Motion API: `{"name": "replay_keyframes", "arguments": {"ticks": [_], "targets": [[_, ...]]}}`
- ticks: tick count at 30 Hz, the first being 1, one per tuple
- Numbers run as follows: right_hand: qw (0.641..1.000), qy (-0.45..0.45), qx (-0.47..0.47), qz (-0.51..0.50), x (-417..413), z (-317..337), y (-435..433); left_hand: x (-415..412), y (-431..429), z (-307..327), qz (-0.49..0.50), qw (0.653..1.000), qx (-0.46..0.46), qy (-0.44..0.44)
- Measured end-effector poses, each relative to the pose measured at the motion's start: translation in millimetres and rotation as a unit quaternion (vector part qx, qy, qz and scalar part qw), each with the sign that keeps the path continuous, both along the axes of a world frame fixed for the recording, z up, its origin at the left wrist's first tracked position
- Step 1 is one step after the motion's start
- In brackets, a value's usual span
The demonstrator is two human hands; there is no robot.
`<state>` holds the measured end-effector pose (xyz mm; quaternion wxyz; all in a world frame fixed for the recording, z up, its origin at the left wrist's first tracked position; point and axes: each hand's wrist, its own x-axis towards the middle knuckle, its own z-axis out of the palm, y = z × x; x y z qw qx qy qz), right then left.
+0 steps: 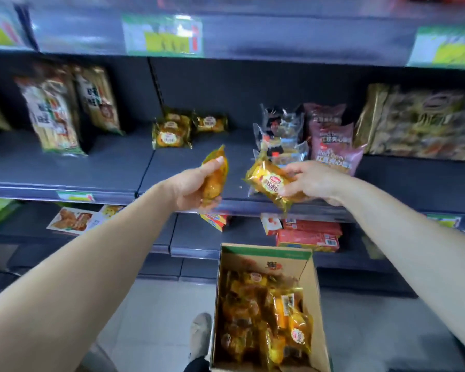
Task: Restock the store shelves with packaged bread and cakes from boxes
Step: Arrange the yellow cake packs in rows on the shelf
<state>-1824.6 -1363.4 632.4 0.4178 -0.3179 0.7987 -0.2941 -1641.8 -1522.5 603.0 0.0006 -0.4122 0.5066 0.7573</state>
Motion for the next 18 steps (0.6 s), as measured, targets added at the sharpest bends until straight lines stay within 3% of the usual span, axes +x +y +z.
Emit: {"name": "replay_keyframes", "arguments": {"ticks": [6,14,18], "targets": [[0.986,0.143,-0.078,-0.042,4.7,17.1,-89.8,15.7,-55.4,13.5,0.020,0.998,0.037,0.045],[0.934,0.357,0.011,0.021,-8.8,-11.0,-220.3,26.4,-120.4,-12.9,0.097,0.981,-0.169,0.018],[0.931,0.362,0.023,0.036,-20.4,-42.4,-262.7,25.3,-153.9,-21.4,0.105,0.976,-0.190,0.023]]}}
